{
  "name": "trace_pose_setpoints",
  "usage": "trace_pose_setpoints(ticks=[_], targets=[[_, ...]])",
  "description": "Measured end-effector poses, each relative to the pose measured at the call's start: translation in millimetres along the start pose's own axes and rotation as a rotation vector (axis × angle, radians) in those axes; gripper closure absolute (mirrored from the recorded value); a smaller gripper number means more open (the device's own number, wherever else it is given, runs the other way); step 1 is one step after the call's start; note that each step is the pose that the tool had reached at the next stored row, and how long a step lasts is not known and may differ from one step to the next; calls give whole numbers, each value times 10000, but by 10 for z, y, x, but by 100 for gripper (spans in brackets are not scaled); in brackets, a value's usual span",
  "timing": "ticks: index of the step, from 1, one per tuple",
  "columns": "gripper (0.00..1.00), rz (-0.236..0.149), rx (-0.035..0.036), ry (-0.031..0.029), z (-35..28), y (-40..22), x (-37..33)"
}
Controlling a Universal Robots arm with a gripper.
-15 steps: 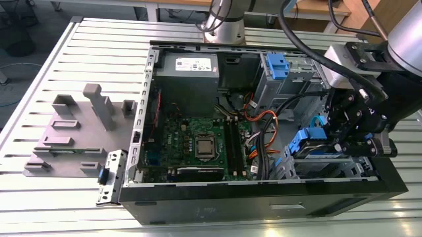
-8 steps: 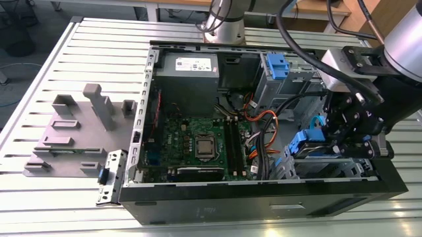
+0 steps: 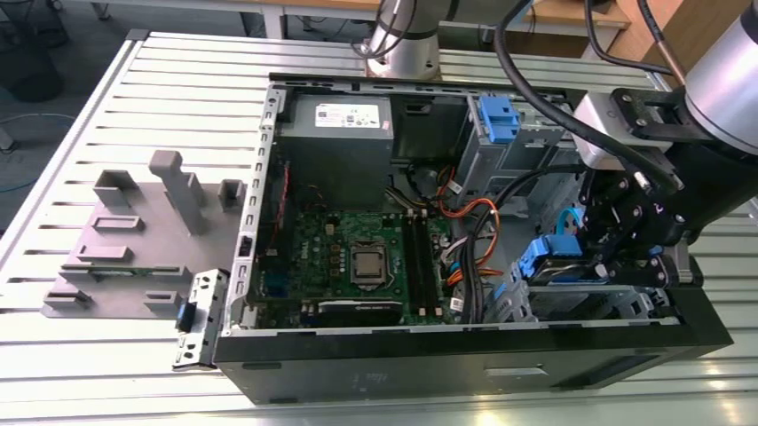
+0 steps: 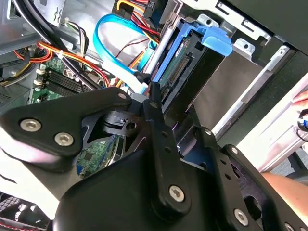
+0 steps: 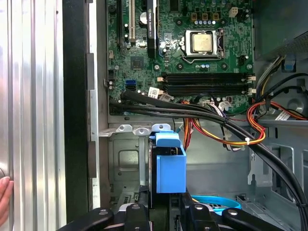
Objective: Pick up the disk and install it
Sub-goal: 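Insert the disk into the insertion slot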
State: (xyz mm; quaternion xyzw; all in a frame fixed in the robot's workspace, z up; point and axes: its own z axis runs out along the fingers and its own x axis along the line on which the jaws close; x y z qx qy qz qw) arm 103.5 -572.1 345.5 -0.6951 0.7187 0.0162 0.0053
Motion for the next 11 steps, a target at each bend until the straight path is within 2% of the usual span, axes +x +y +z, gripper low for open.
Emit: trace_pose_setpoints(ticks=[5,6,7,8,11], targets=[[64,1,-1,-1,2,0,0],[59,0,0,-1,2,0,0],[59,0,0,-2,3,0,0],[52,0,0,-1,3,0,0],[52,0,1,-4,6,0,0]])
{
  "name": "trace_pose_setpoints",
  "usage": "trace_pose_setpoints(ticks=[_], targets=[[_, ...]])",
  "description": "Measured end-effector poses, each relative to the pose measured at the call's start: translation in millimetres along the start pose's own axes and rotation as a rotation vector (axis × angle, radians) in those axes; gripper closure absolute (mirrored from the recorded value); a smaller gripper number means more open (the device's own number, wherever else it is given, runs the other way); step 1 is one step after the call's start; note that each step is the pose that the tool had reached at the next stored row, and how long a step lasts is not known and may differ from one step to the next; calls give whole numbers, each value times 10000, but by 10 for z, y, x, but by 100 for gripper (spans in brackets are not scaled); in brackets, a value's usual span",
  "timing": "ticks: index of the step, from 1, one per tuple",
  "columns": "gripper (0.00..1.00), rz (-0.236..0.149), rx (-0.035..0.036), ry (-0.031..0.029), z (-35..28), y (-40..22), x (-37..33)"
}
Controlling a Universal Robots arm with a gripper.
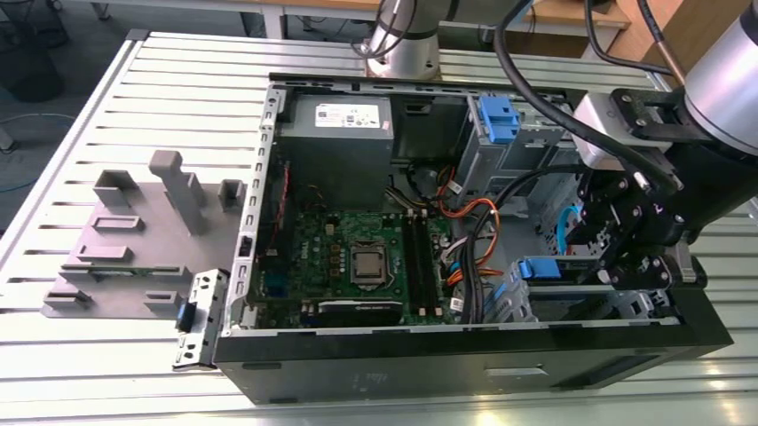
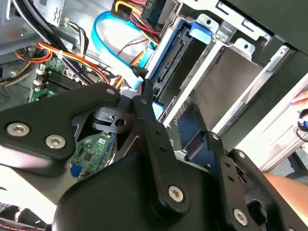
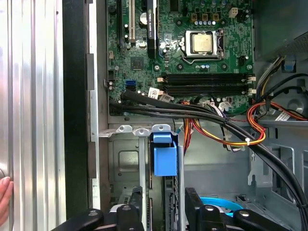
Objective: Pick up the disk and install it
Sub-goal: 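Insert the disk into the insertion slot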
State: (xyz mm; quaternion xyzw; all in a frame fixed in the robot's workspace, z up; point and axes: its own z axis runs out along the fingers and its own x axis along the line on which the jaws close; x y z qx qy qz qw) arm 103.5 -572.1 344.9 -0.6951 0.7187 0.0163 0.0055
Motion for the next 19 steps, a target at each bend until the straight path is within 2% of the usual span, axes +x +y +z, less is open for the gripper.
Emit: trace_pose_setpoints(ticks=[3,9,19], targets=[[52,-11,39,-47,15,1,1],[52,-13,44,-51,17,2,1],[52,-13,44,-50,-17,3,-3]])
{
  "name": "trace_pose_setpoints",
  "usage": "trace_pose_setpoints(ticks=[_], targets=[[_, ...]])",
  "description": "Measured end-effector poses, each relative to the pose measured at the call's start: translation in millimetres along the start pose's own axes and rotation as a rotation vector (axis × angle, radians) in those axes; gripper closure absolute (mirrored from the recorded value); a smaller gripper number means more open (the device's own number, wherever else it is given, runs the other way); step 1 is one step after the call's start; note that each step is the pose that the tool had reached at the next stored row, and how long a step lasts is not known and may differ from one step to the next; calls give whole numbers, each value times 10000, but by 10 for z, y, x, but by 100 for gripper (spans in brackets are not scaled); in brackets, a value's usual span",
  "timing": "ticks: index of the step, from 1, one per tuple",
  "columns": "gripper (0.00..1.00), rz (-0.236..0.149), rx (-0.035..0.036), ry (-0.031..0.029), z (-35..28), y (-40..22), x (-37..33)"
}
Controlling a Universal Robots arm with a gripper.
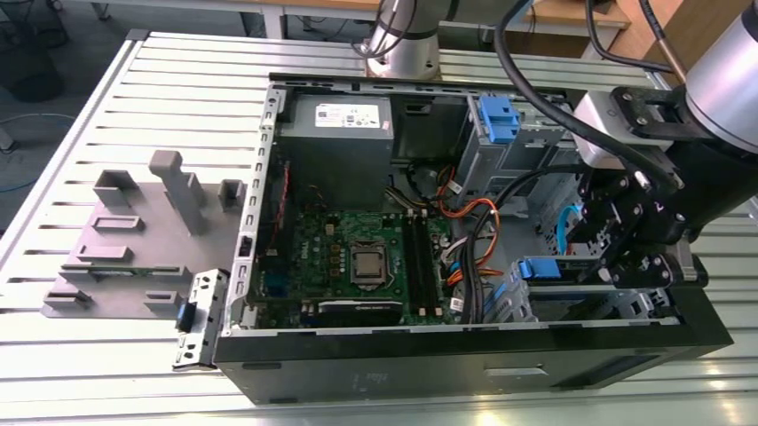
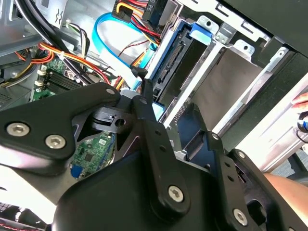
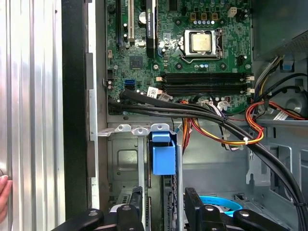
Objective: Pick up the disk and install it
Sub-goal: 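Insert the disk into the insertion slot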
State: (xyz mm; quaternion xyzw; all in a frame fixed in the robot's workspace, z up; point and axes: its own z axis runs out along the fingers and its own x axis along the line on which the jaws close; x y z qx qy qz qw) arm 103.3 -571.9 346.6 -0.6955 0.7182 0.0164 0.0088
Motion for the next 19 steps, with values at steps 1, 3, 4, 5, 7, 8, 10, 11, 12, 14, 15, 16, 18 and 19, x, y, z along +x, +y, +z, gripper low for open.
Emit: trace_pose_setpoints(ticks=[1,3,4,5,7,8,10,11,12,14,15,16,18,19], targets=[[52,0,0,1,0,0,-2],[52,0,0,-1,2,0,-8],[52,-1,0,-3,3,0,-10],[52,0,0,-3,4,-2,-11],[52,-2,-1,-2,5,-12,-12],[52,-2,0,-2,5,-20,-13],[52,-3,0,-4,8,-33,-13],[52,-3,0,-3,9,-39,-13],[52,-5,0,-3,10,-46,-13],[52,-11,-1,-2,11,-57,-14],[52,-13,0,-3,12,-63,-14],[52,-13,-1,-3,13,-65,-14],[52,-13,-1,-3,13,-66,-14],[52,-12,0,-3,13,-66,-14]])
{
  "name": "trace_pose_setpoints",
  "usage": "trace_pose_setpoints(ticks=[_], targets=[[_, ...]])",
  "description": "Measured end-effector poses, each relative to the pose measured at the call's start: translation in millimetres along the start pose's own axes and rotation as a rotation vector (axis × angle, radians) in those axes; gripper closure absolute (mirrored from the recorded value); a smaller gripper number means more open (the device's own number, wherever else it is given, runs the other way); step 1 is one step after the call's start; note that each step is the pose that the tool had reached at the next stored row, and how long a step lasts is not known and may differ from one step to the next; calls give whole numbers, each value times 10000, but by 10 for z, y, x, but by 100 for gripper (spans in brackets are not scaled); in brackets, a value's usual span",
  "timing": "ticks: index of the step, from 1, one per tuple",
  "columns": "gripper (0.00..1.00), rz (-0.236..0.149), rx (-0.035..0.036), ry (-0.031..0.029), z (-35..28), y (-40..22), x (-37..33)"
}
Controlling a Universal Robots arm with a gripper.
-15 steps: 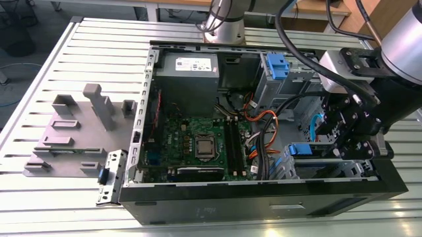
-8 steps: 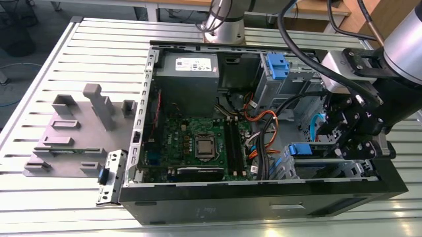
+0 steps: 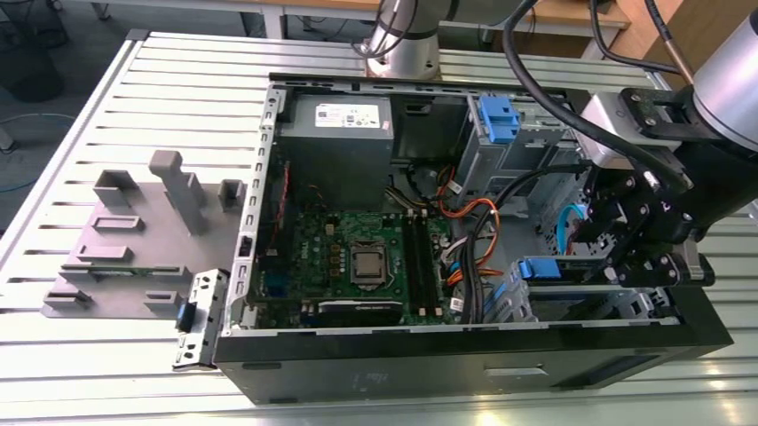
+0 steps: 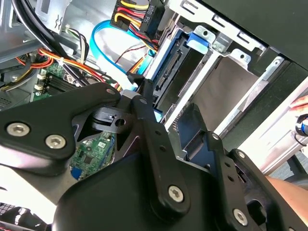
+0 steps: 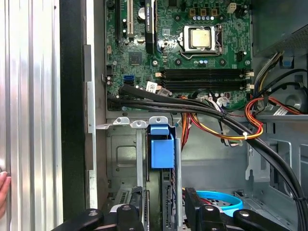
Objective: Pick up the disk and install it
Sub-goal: 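Insert the disk into the insertion slot, then insert the first disk wire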
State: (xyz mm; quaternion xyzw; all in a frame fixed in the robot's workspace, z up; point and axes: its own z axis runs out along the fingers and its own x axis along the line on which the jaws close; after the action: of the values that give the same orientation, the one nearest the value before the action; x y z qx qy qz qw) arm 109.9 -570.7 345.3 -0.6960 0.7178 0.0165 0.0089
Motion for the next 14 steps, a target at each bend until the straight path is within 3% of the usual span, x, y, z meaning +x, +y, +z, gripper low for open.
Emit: trace_pose_setpoints(ticks=[14], targets=[[52,0,0,-1,-14,-7,-1]])
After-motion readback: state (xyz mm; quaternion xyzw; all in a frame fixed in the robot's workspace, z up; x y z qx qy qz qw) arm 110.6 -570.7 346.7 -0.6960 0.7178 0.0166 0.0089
